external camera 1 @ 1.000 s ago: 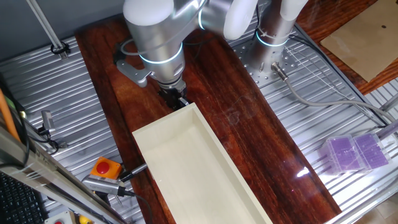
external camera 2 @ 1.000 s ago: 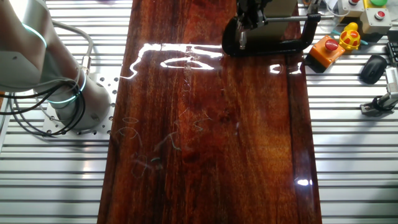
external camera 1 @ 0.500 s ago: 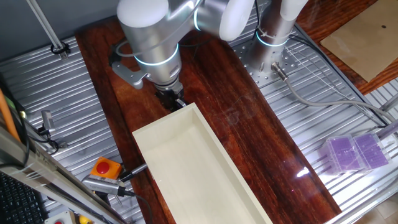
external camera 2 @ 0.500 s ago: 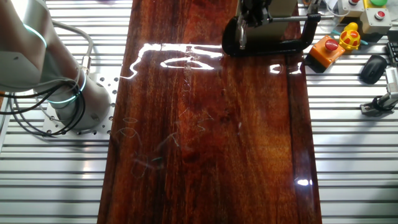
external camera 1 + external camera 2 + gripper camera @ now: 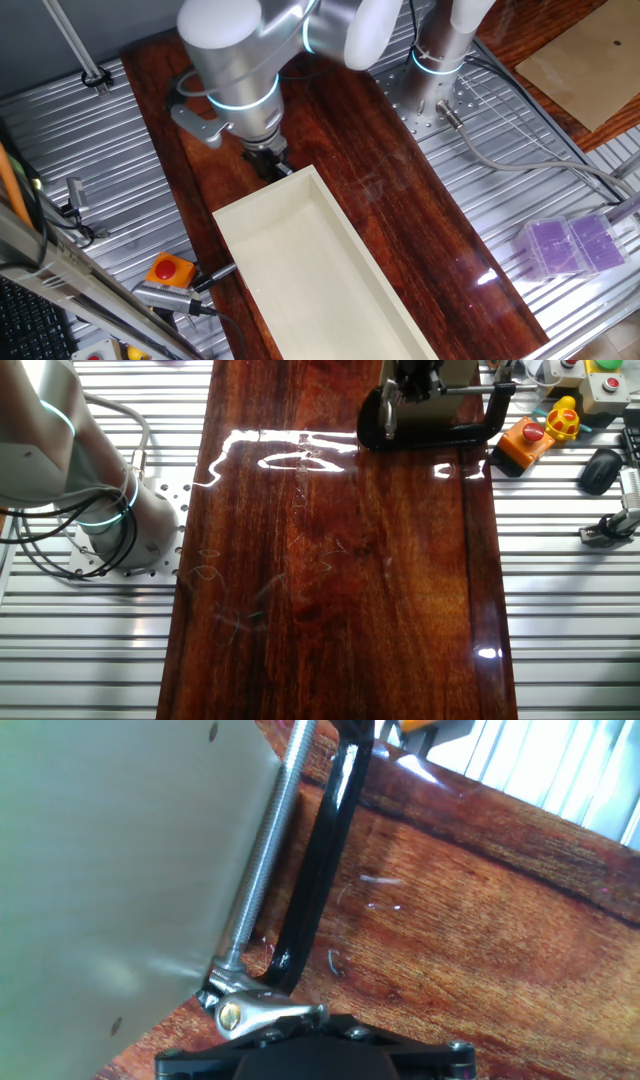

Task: Turn on the water tap

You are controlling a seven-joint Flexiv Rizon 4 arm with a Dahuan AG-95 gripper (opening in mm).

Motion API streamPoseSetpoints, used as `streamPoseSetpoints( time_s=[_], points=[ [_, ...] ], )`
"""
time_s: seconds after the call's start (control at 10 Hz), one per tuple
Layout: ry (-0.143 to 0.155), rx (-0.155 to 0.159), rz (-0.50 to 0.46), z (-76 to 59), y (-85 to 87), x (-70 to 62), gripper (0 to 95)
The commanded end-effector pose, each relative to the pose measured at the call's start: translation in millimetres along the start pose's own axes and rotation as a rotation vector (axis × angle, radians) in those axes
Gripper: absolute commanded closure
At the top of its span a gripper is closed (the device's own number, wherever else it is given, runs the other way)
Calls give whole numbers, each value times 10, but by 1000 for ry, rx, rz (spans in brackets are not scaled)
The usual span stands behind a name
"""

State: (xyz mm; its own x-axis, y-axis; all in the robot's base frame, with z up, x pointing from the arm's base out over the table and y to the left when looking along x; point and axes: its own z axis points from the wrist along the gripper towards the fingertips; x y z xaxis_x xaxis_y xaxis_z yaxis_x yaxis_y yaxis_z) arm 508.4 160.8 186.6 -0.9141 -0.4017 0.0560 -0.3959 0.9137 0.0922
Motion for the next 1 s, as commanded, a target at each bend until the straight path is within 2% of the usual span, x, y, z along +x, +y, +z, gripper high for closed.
streamPoseSetpoints(
  time_s=[0.1, 0.5, 1.0],
  points=[
    [-3, -1, -9, 6, -12, -51, 950],
    [-8, 4, -85, 88, 0, -143, 950],
    [7, 29, -311, 102, 12, -157, 950]
  ],
)
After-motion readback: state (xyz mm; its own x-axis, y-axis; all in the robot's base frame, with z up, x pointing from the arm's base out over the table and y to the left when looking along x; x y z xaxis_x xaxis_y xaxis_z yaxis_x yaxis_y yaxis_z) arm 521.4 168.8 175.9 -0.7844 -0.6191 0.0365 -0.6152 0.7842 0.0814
